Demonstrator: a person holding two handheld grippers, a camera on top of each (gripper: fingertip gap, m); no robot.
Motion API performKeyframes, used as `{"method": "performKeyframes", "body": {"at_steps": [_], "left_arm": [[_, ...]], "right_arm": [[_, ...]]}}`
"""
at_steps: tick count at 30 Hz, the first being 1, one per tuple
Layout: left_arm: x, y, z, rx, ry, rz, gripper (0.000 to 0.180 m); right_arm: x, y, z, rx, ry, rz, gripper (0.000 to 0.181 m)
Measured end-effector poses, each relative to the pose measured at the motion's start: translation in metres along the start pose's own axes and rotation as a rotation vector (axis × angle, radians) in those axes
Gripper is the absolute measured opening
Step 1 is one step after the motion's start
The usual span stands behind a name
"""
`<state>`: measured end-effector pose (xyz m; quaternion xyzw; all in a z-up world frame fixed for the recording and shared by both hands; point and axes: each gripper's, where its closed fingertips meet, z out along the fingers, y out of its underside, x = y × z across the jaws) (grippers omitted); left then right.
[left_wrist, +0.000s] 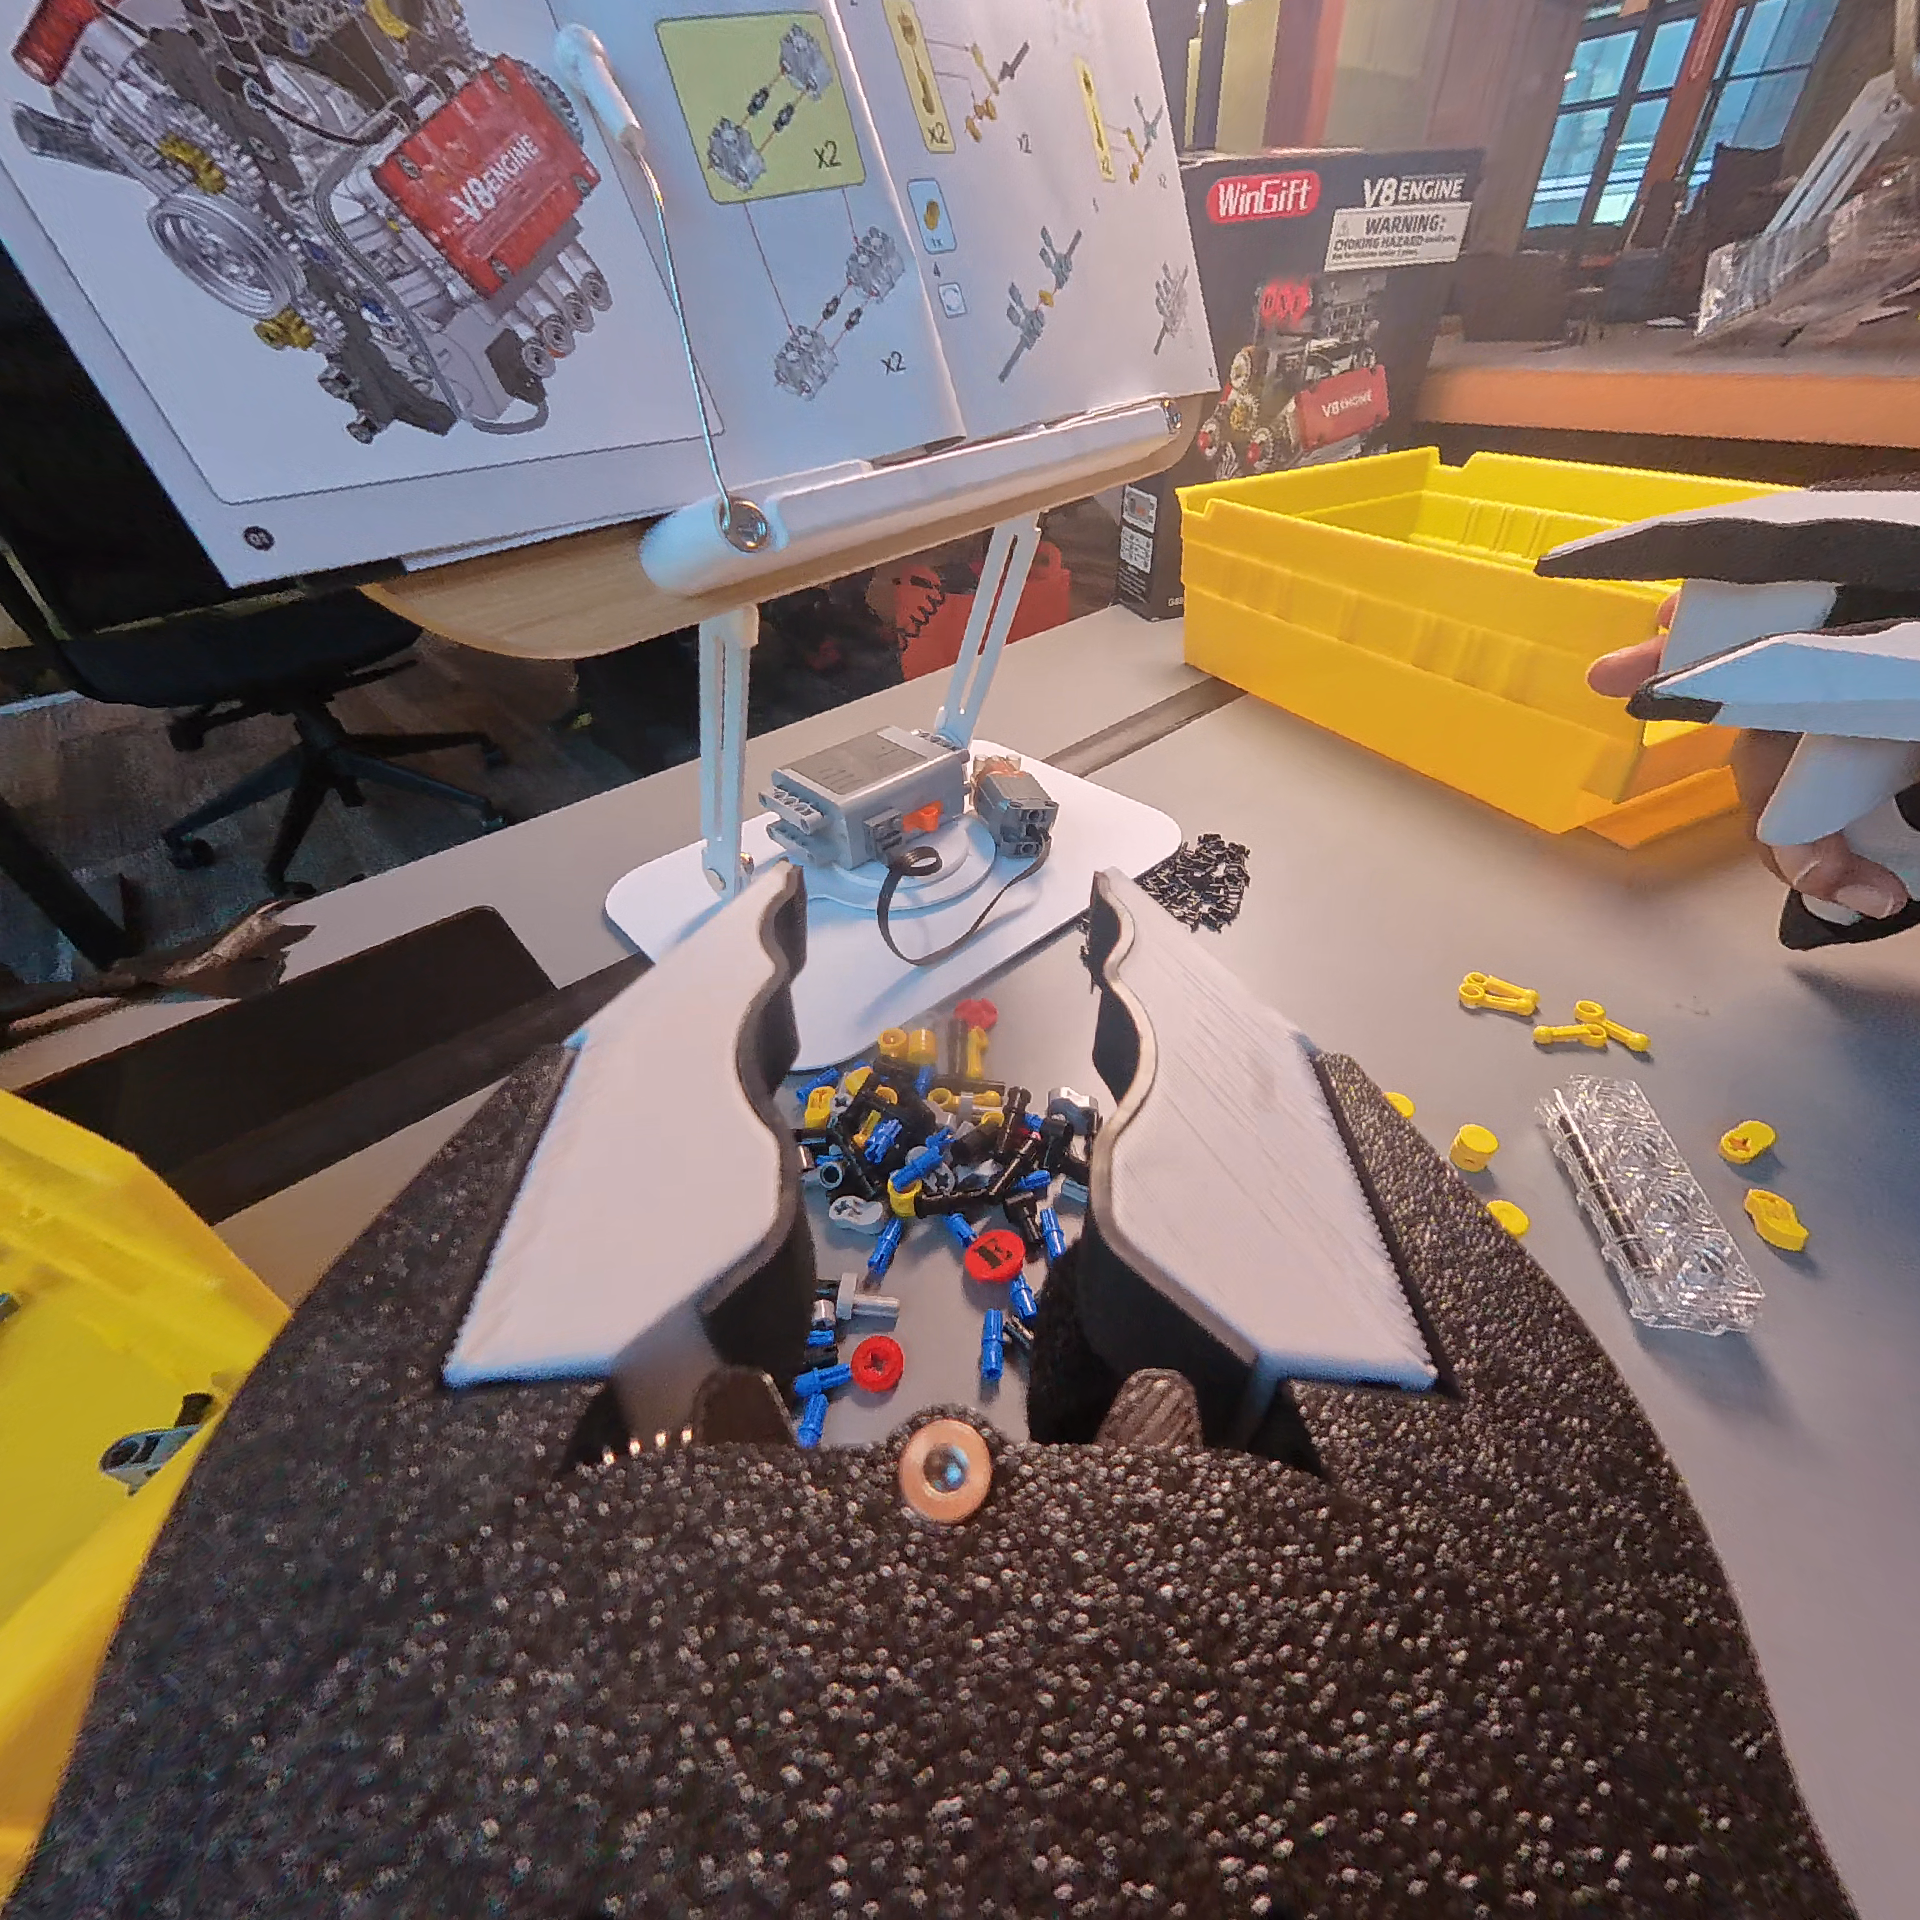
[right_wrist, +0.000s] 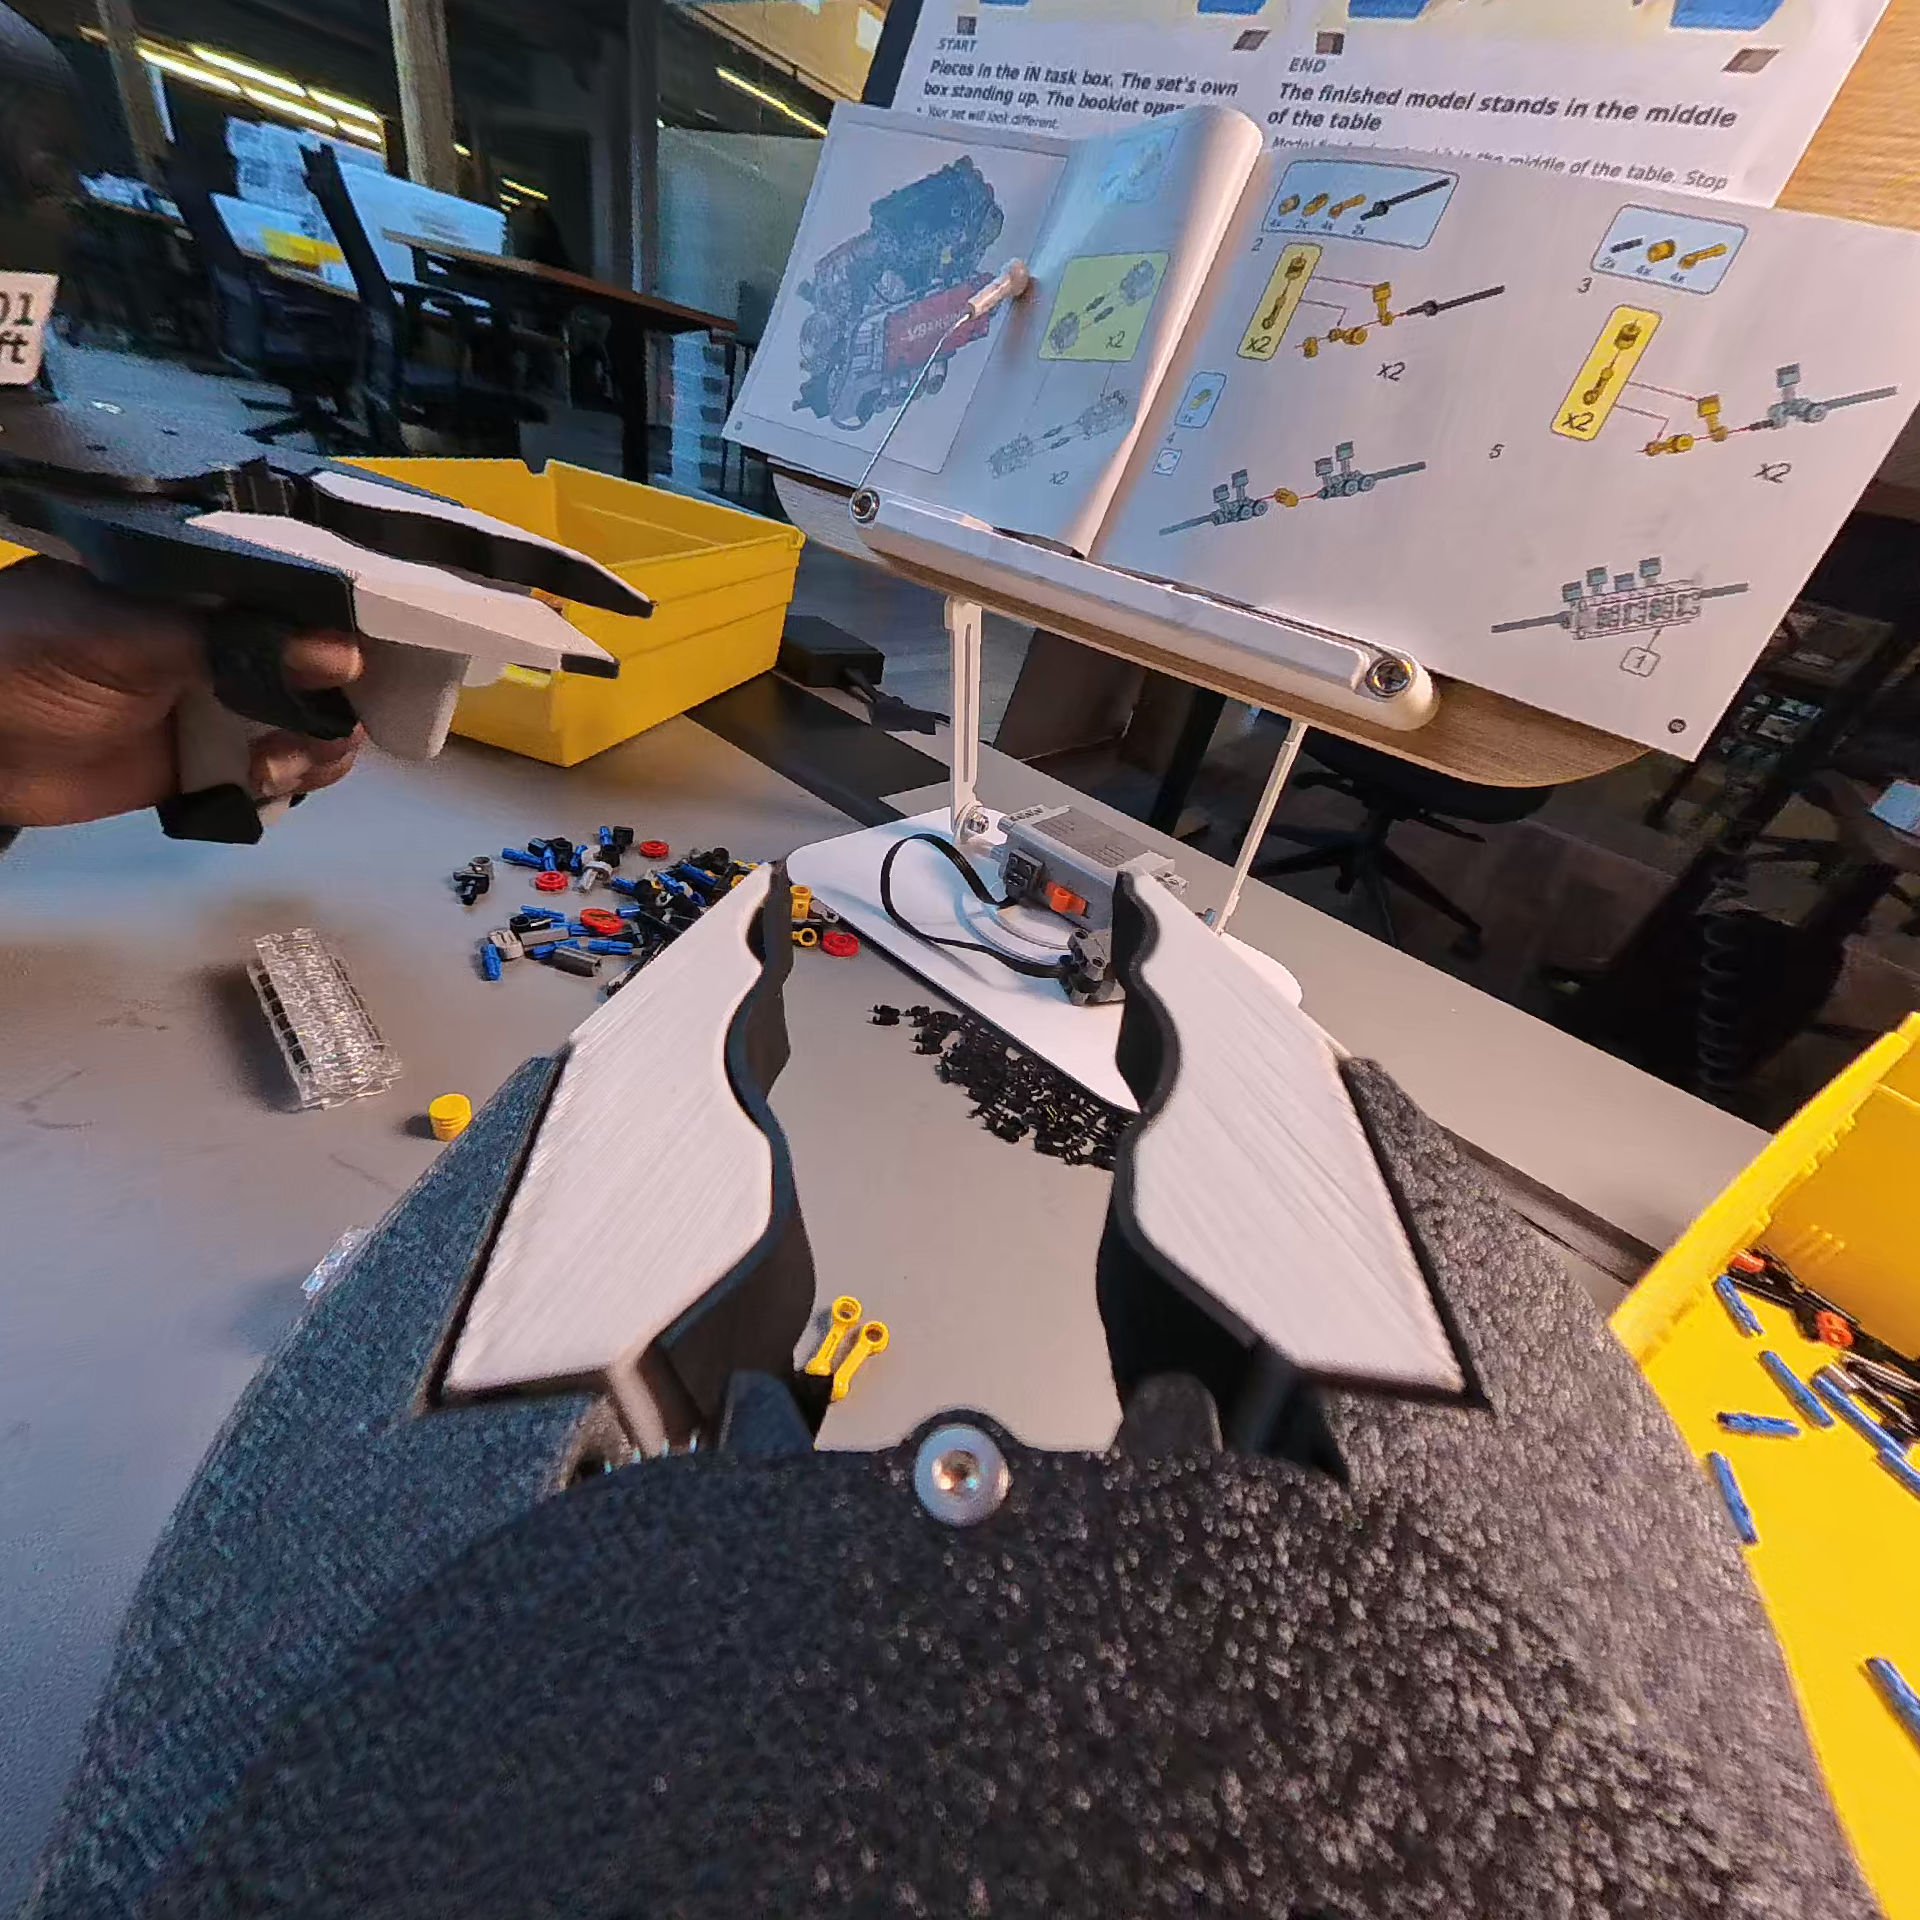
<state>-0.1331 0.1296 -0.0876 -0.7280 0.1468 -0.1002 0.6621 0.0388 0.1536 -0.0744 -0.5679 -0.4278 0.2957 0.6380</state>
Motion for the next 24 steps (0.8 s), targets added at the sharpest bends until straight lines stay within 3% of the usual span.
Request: {"method": "performKeyframes", "body": {"at_steps": [20,24], "left_arm": [[-0.005,-0.004,-0.002,0.028,-0.029,-0.033,0.055],[-0.009,0.000,-0.002,0.022,-0.041,-0.046,0.056]], "right_arm": [[0.015,-0.012,-0.004,0.059,0.091,0.046,0.063],[0.030,-0.035,0.018,0.067,0.143,-0.044,0.050]]}}
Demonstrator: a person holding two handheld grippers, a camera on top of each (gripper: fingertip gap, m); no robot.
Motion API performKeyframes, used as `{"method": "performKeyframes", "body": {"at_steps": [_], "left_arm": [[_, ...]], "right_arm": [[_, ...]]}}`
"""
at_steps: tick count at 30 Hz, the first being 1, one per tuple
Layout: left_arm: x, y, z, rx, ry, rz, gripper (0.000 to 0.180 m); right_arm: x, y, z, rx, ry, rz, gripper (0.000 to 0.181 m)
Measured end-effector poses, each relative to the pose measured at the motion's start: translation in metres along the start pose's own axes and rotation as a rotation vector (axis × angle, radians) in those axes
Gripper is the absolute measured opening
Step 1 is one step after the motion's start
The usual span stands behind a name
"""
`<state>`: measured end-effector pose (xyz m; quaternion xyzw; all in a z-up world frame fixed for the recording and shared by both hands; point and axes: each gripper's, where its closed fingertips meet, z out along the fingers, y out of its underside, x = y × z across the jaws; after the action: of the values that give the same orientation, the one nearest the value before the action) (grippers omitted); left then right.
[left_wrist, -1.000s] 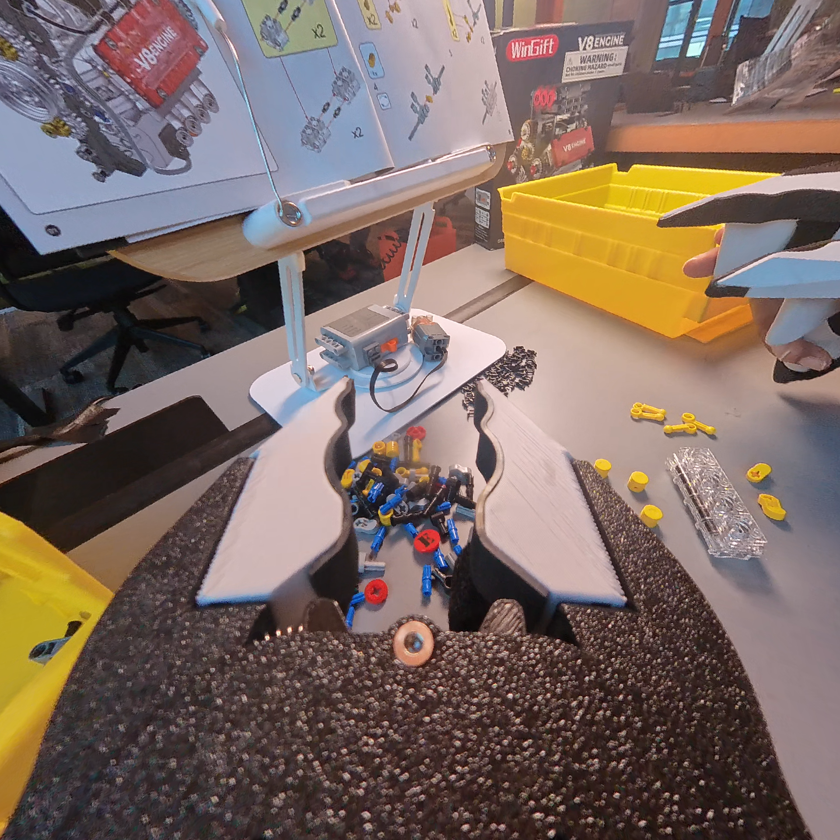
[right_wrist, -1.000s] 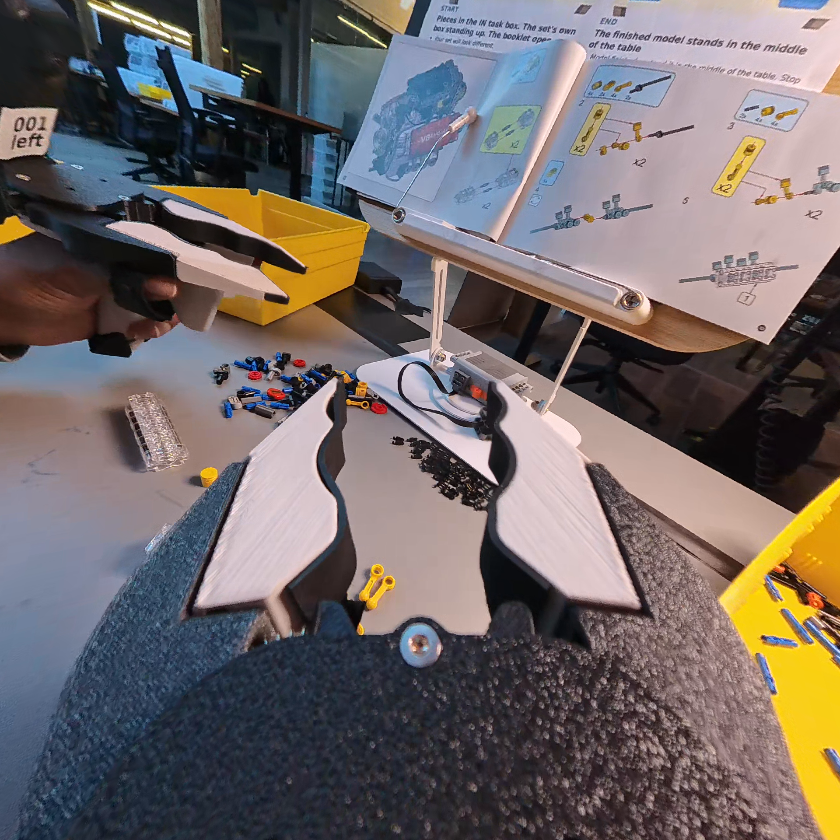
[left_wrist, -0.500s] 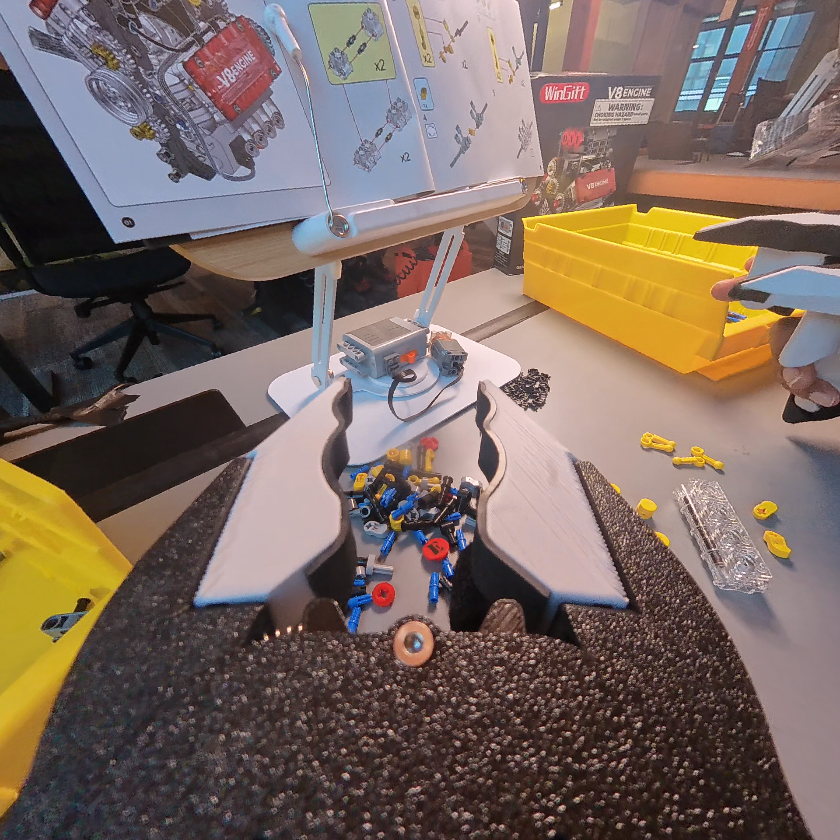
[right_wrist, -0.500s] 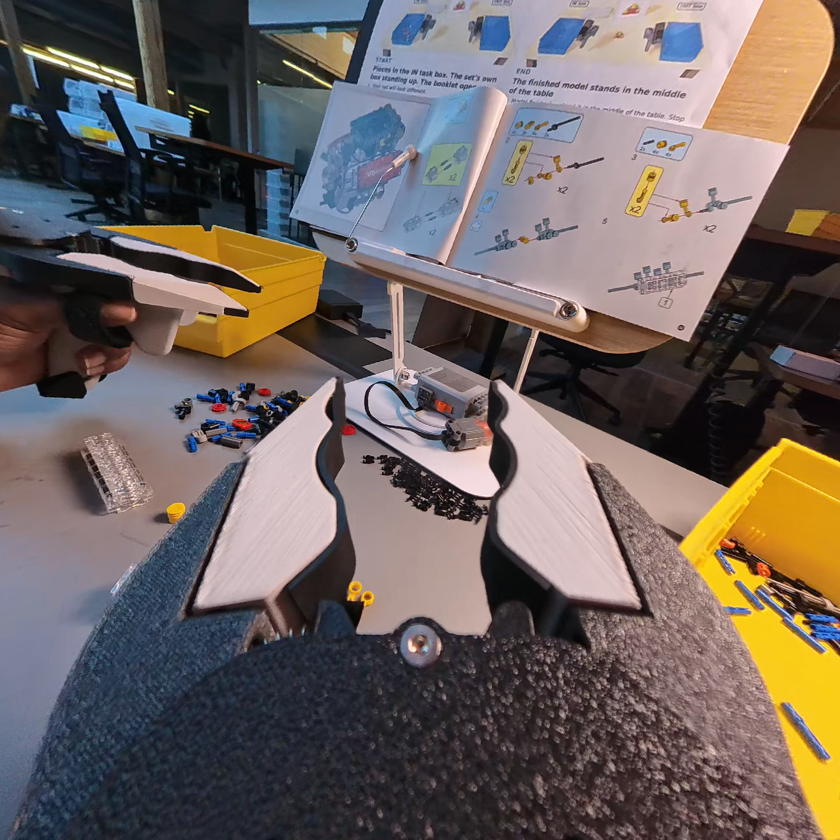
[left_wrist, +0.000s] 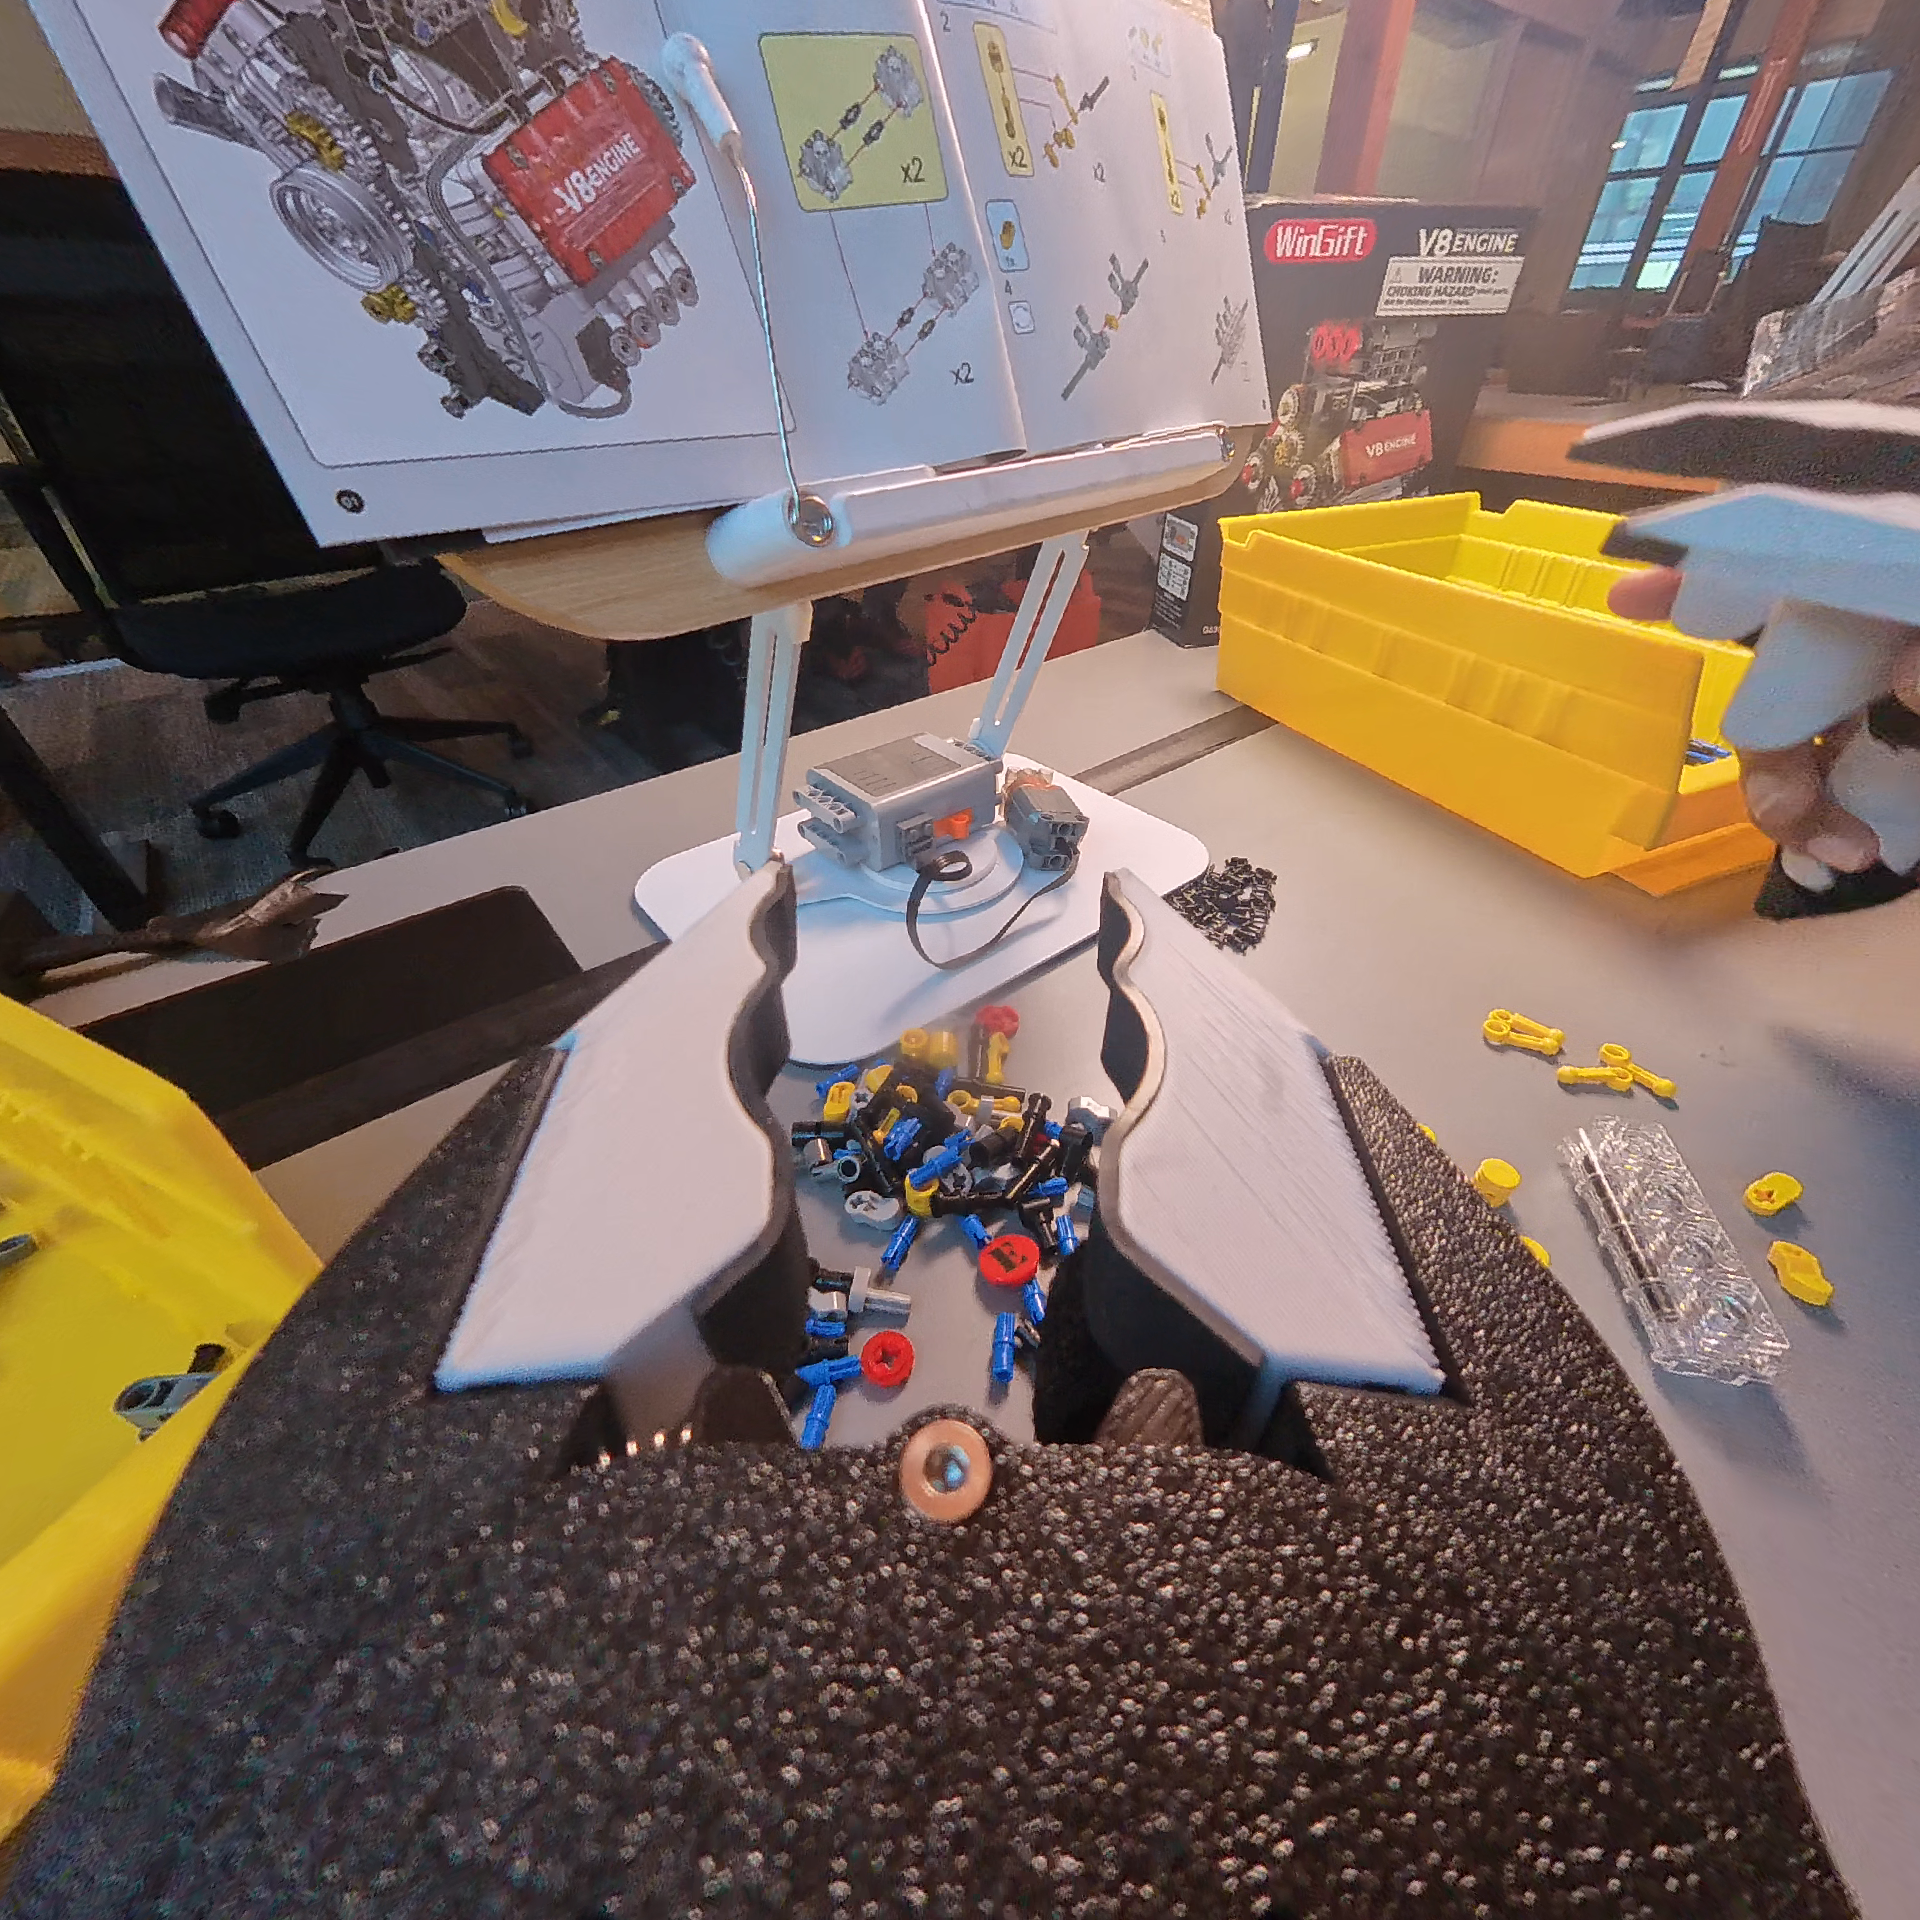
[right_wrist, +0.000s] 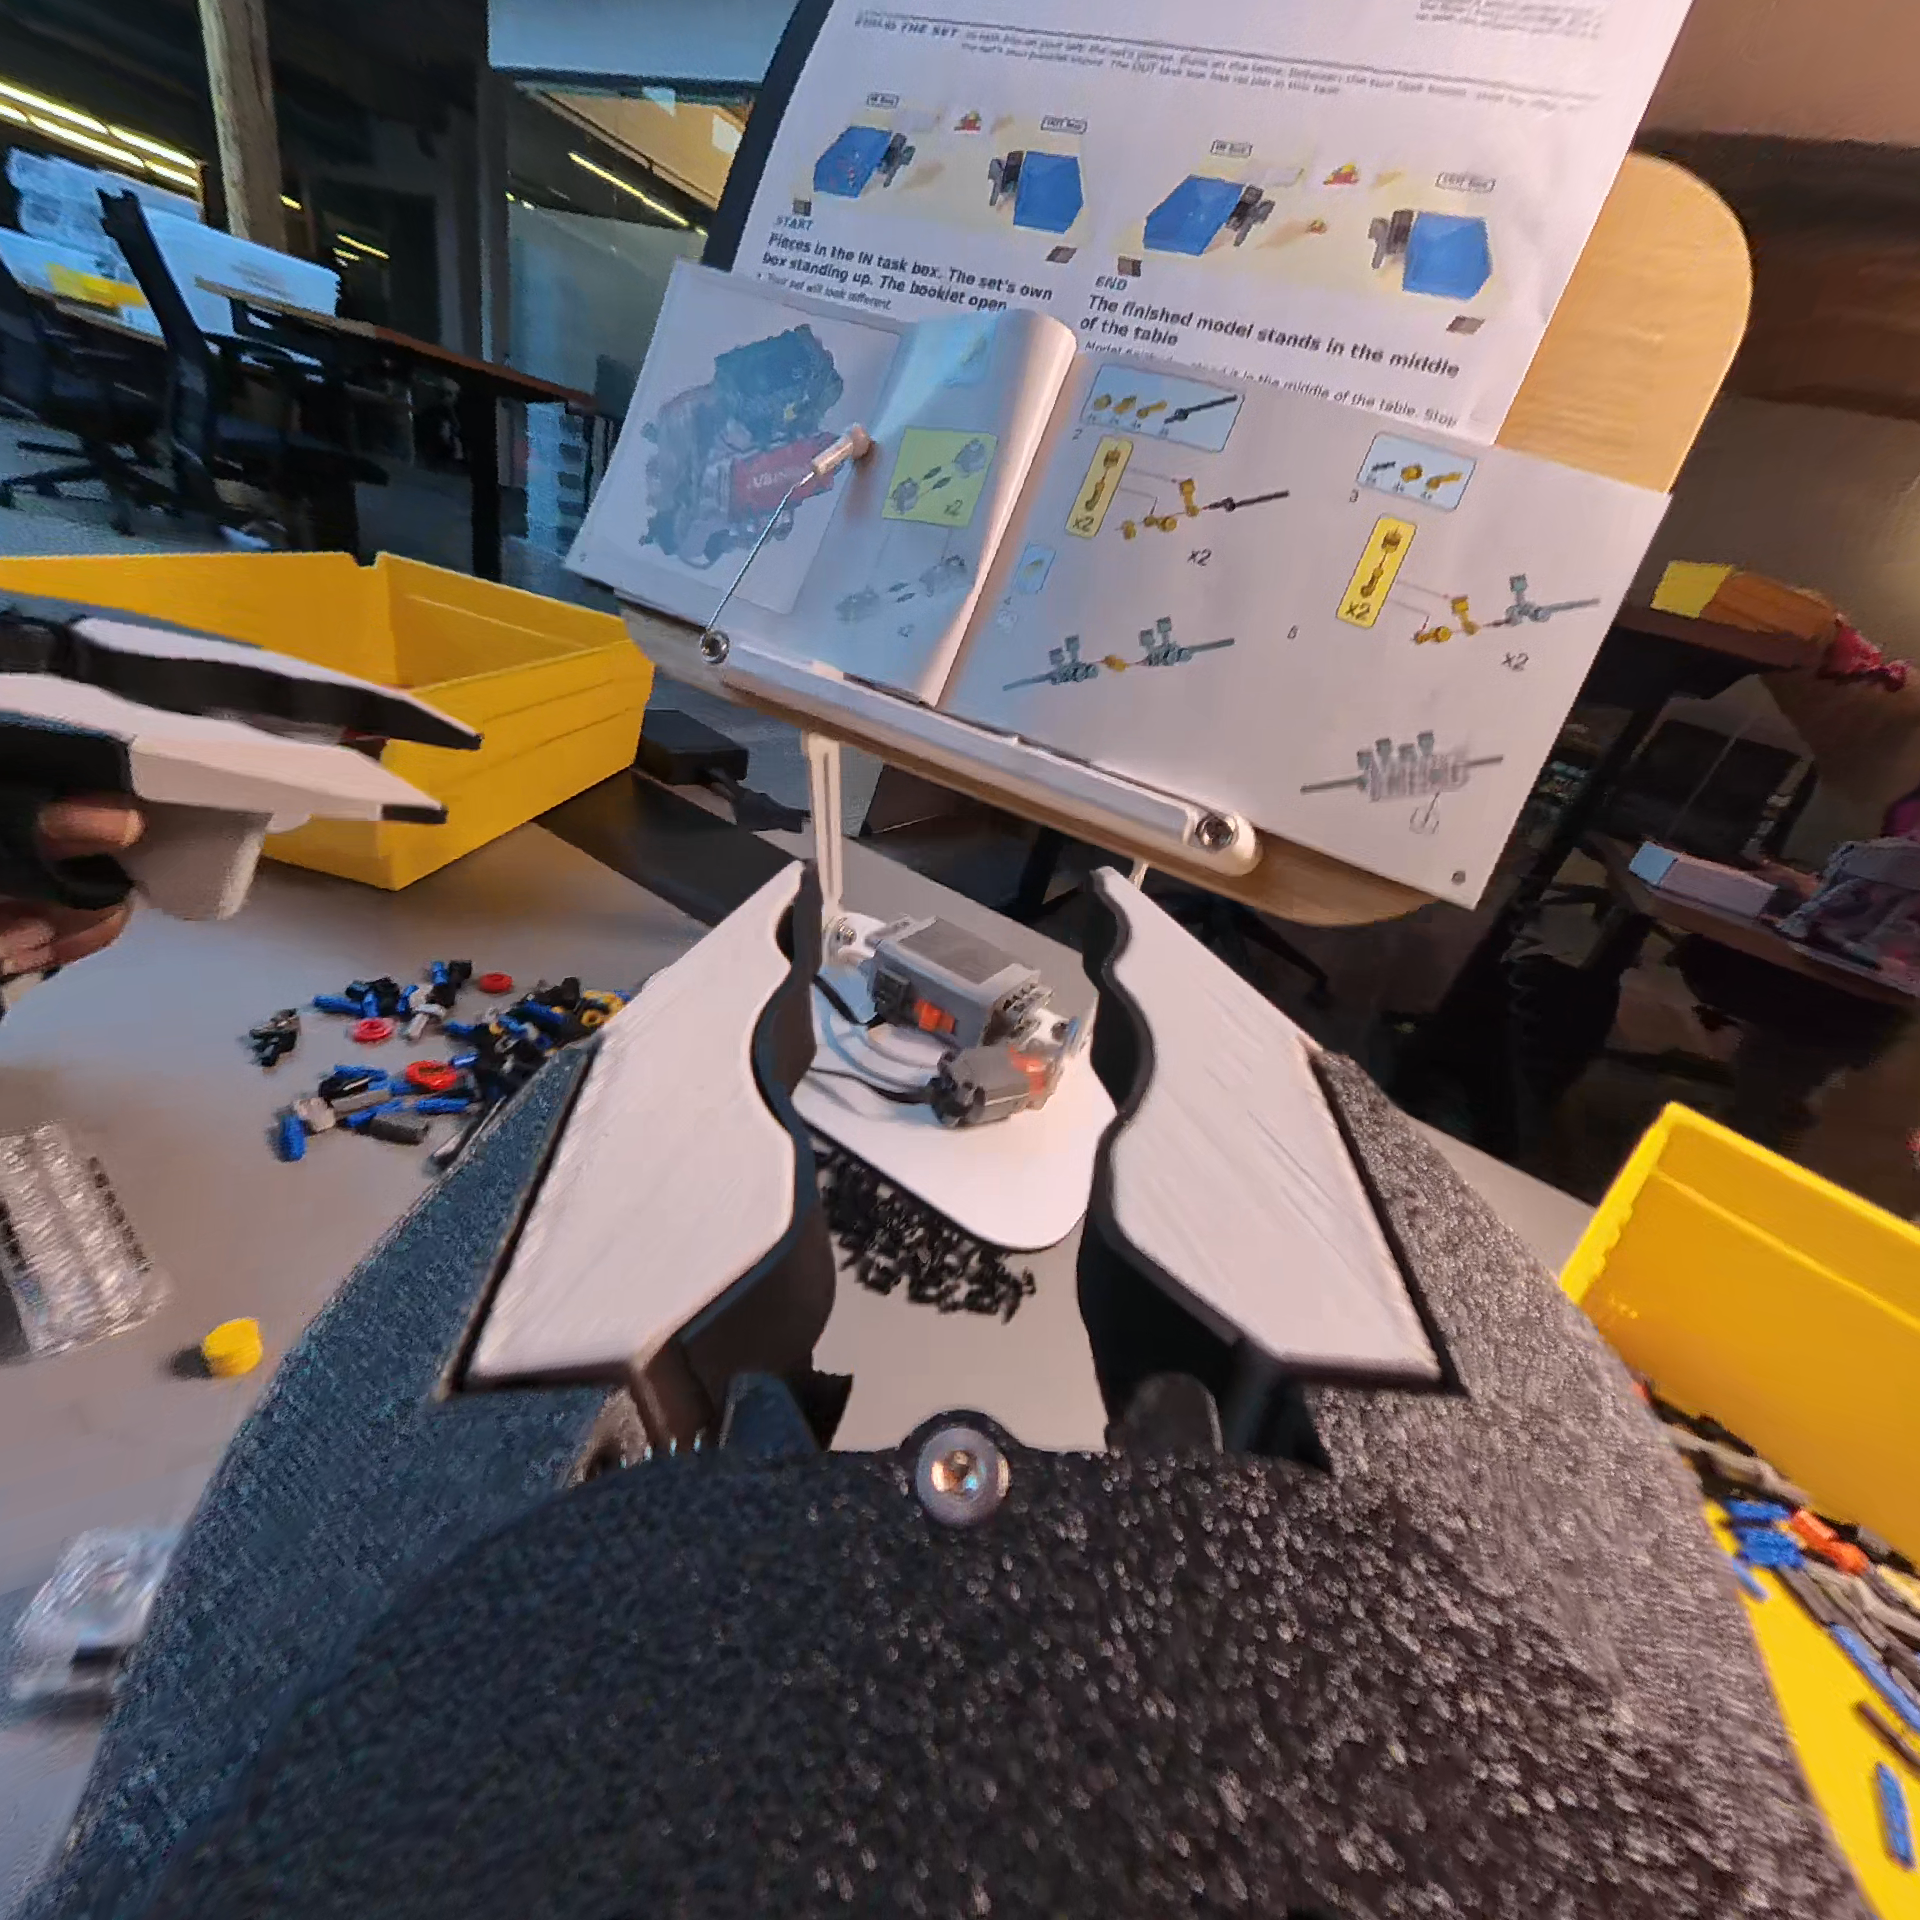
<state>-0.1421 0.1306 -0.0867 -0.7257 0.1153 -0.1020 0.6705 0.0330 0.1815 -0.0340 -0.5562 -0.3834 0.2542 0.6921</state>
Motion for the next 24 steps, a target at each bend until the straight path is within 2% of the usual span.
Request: {"method": "performKeyframes", "body": {"at_steps": [7,12,17,24], "left_arm": [[-0.009,0.003,-0.003,-0.003,-0.026,-0.005,0.056],[-0.017,0.001,-0.004,0.000,-0.039,0.008,0.055],[-0.018,0.010,0.000,-0.024,-0.036,0.011,0.055],[-0.014,0.021,0.006,-0.056,-0.025,0.044,0.054]], "right_arm": [[0.028,-0.069,0.071,0.098,0.051,-0.045,0.038],[0.049,-0.081,0.117,0.081,0.071,-0.086,0.014],[0.064,-0.077,0.141,0.063,0.071,-0.078,0.001],[0.072,-0.073,0.158,0.058,0.055,-0.080,0.000]]}}
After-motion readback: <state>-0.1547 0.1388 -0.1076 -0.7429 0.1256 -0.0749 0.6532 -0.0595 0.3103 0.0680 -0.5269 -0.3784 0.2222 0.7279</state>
